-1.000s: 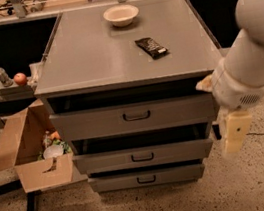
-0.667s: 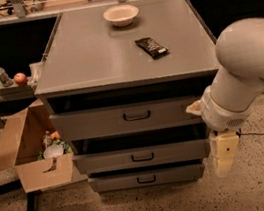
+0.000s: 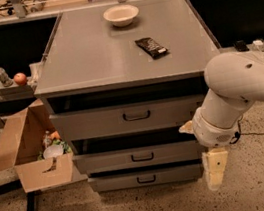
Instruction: Open middle drawer
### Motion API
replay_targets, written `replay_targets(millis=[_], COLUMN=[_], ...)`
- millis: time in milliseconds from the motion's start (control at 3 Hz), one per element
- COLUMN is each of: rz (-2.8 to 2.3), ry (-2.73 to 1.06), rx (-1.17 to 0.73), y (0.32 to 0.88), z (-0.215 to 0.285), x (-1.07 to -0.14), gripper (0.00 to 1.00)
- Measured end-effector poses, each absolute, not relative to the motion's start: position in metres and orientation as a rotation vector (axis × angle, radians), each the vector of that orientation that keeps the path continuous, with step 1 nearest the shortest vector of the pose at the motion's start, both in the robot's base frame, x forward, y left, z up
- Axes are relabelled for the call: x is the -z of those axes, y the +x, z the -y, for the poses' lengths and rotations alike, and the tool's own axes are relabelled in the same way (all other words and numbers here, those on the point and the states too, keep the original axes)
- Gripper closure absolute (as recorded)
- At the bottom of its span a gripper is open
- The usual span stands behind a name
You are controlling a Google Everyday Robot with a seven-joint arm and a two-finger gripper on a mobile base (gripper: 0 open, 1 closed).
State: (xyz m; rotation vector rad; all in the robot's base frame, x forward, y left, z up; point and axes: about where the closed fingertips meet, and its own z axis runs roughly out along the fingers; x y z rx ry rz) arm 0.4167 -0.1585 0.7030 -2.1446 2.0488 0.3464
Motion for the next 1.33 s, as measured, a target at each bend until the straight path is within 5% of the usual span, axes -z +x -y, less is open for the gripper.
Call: replay_targets(millis=[1333], rz=[-2.033], ry=[-2.118], rx=[-0.193], y=[0.475], z=[0.163], x=[-0.504], gripper=[0.0])
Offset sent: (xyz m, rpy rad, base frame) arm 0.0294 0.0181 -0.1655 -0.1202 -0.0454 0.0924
